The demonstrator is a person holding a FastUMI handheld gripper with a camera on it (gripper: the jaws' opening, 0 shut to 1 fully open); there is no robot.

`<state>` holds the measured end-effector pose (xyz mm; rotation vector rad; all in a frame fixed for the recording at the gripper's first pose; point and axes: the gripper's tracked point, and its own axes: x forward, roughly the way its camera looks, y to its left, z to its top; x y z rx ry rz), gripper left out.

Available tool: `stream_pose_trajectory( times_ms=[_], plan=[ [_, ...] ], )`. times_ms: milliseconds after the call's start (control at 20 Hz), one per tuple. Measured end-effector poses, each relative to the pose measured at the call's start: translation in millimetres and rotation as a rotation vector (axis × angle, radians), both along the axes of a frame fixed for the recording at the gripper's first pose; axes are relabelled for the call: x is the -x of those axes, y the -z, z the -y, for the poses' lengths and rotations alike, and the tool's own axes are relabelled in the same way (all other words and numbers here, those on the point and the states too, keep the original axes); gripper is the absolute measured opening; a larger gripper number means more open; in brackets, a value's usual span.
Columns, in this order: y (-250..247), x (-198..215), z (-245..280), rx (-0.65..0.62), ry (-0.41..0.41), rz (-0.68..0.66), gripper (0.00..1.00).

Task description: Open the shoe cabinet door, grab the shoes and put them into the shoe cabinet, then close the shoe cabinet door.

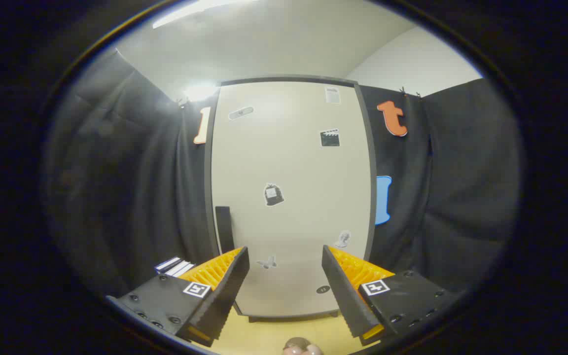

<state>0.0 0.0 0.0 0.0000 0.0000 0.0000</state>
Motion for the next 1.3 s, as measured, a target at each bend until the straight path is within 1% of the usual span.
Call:
stream_pose_trajectory(
  times_ms=[250, 400, 800, 1300],
  plan=[
    [8, 3, 1, -0.022, 0.024, -0.034, 0.95],
    [1, 10, -4, -0.014, 0.004, 0.003, 0.95],
    [1, 12, -7, -0.023, -0.009, -0.001, 0.95],
    [4, 11, -6, -0.023, 0.008, -0.015, 0.95]
  ],
)
